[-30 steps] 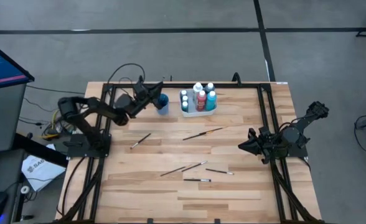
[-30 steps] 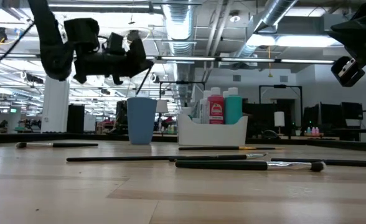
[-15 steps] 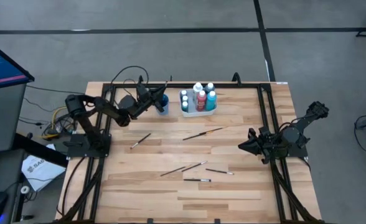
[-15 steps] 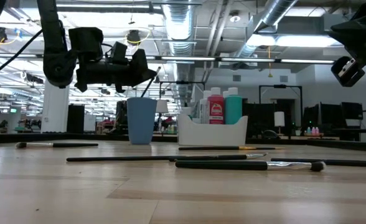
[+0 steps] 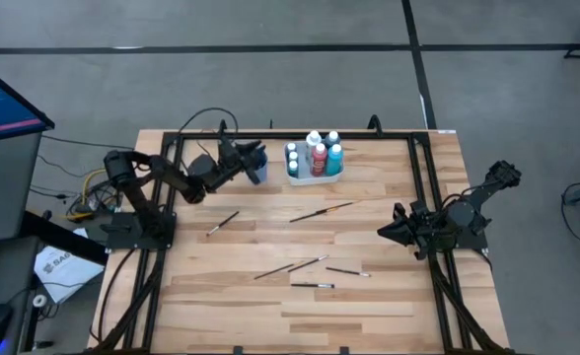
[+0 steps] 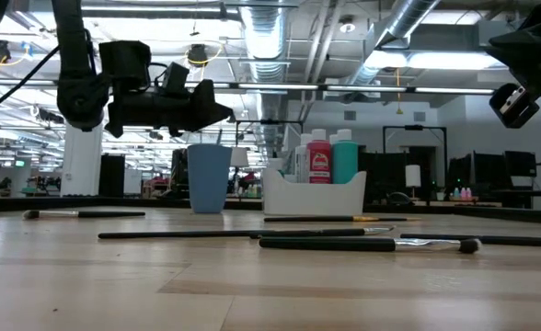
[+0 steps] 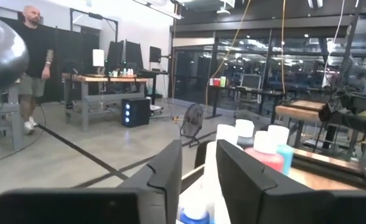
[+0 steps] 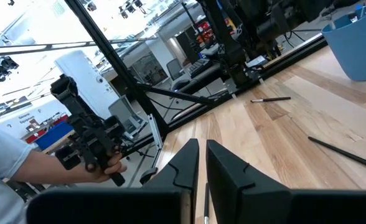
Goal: Pick & Place Paint Supplies
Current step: Put the silver and black paint brush into the blue cup, then put the gold and black paint brush into the blue cup
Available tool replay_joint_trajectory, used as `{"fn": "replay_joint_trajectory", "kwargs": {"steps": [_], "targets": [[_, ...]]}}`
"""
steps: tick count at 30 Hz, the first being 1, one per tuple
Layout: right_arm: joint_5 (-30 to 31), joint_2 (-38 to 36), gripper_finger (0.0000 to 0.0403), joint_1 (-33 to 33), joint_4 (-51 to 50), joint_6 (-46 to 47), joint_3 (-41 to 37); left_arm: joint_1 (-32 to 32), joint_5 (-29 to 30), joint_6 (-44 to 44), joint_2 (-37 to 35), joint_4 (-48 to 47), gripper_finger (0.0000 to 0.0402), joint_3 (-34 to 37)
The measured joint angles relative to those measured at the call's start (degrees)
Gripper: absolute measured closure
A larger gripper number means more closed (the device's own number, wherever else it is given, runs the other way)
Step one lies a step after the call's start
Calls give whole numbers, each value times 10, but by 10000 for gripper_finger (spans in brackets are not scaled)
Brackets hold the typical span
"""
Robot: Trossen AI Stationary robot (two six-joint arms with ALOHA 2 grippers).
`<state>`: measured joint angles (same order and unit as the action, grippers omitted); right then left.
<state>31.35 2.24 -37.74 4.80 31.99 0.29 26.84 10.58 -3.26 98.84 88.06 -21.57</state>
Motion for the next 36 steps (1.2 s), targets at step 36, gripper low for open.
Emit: {"fn": "replay_joint_trajectory", "kwargs": {"steps": [36], "targets": [[0,0,378,0,0,0,0,-239,-18,-57,132,-664,288,-413]]}}
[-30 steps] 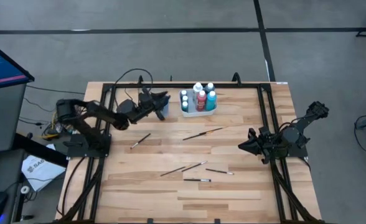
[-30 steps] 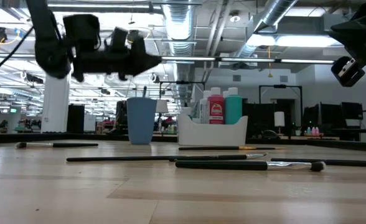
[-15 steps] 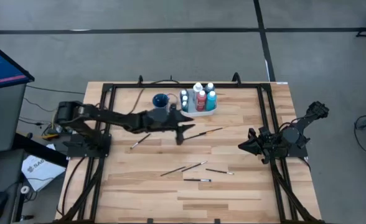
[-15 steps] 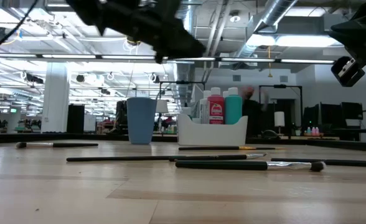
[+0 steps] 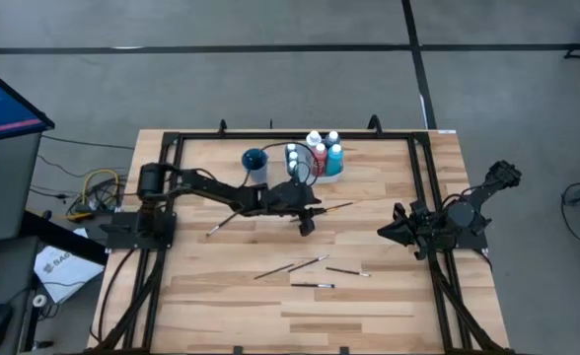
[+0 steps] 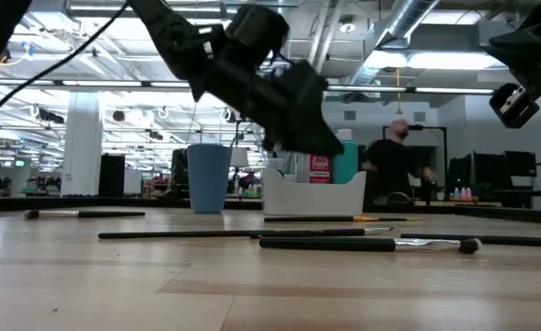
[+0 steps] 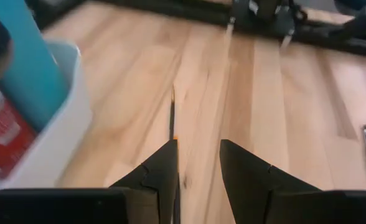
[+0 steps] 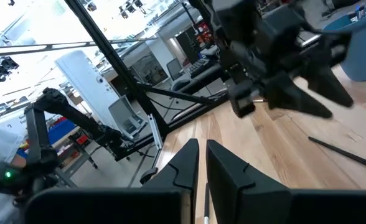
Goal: Pick & Place Paint Supplies
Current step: Put the gold and black paint brush into the blue cup
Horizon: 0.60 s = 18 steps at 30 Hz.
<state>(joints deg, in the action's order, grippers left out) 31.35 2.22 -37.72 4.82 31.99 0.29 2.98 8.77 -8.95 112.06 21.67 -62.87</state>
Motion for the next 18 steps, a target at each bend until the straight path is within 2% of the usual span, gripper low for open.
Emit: {"fn": "replay_joint_trajectory", "kwargs": {"steps": [7,18], "targets": [[0,0,380,0,1,0,0,-3,0,-36,41,-58,288,0],[0,0,380,0,1,0,0,-10,1,-52,52,-95,288,0]]}}
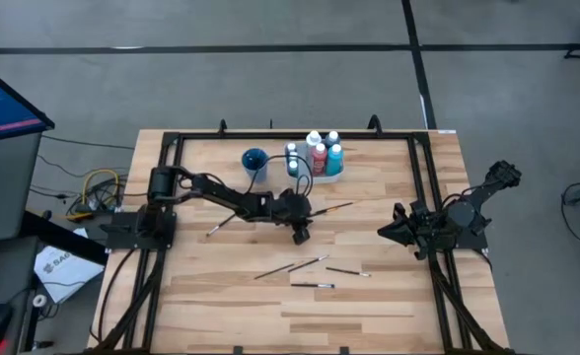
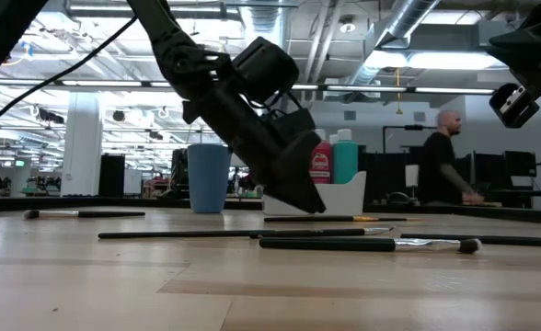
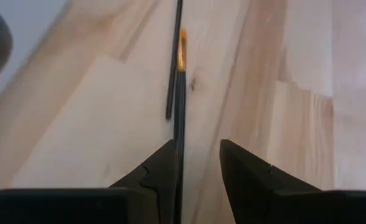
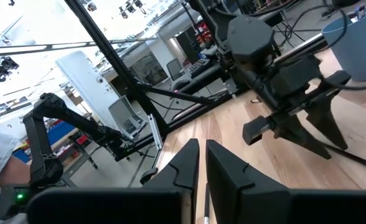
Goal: Pick & Place Paint Supplies
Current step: Put the gold and black paint brush into the blue cup
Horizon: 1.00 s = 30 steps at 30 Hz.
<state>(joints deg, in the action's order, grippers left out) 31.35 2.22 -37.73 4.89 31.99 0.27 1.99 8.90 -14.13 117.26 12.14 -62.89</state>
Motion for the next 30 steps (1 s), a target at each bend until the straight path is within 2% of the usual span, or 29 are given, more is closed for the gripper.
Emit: {"fn": "replay_joint_trajectory", "kwargs": {"steps": [8,14,16,18,24,30], "targets": [[0,0,378,0,0,0,0,-6,-1,-16,0,-13,293,0],[0,0,380,0,0,0,0,-16,-114,-78,-1,-15,294,0],[0,0,380,0,0,0,0,-31,-130,-80,-6,-16,294,0],[0,0,378,0,-1,0,0,-44,-109,-78,-12,-15,294,0],[0,0,380,0,-1,0,0,-58,17,-109,-27,-11,294,-17],[0,0,379,0,0,0,0,-46,27,-90,-20,-8,294,-93]]}}
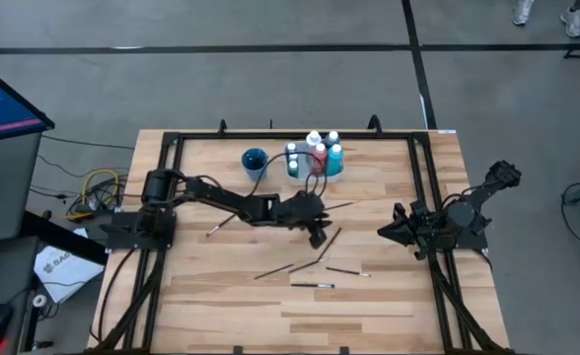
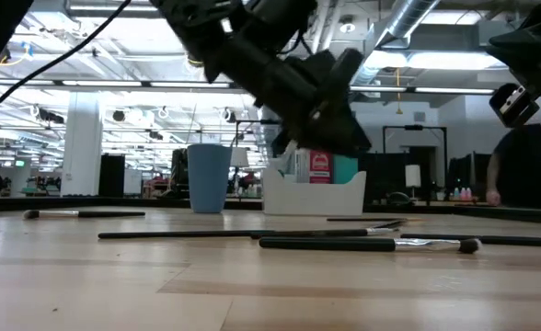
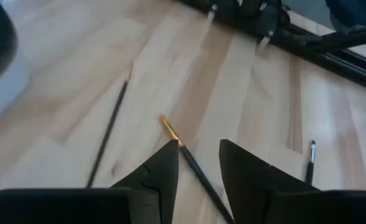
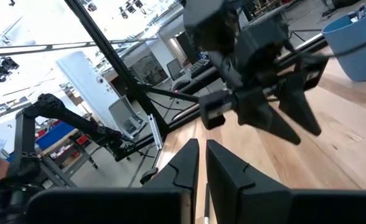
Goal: Pick & Place Paint Supplies
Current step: Put the gold and black paint brush into the blue cup
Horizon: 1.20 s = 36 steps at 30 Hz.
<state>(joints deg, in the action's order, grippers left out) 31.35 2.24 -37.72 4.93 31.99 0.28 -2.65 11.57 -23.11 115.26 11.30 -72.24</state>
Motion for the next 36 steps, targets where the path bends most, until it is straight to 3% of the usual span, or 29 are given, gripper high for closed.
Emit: {"fn": "replay_joint_trajectory", "kwargs": {"steps": [4,8,13,15,19,25,32,36], "targets": [[0,0,379,0,0,0,0,5,9,-2,-3,-12,294,-19],[0,0,380,0,0,0,0,9,1,-51,-37,-101,294,-18],[0,0,379,0,1,-2,0,6,-45,-49,-117,-170,294,-18],[2,-1,378,0,-1,-59,0,4,-55,-32,-157,-172,294,-18],[2,0,380,0,1,-148,0,-1,-42,5,-246,-171,294,-19],[2,0,379,0,0,-159,0,-3,3,15,-346,-184,294,-19],[2,0,379,7,8,-198,0,-25,20,13,-333,-201,294,-17],[6,0,379,18,46,-122,0,-35,20,-13,-338,-192,294,-18]]}}
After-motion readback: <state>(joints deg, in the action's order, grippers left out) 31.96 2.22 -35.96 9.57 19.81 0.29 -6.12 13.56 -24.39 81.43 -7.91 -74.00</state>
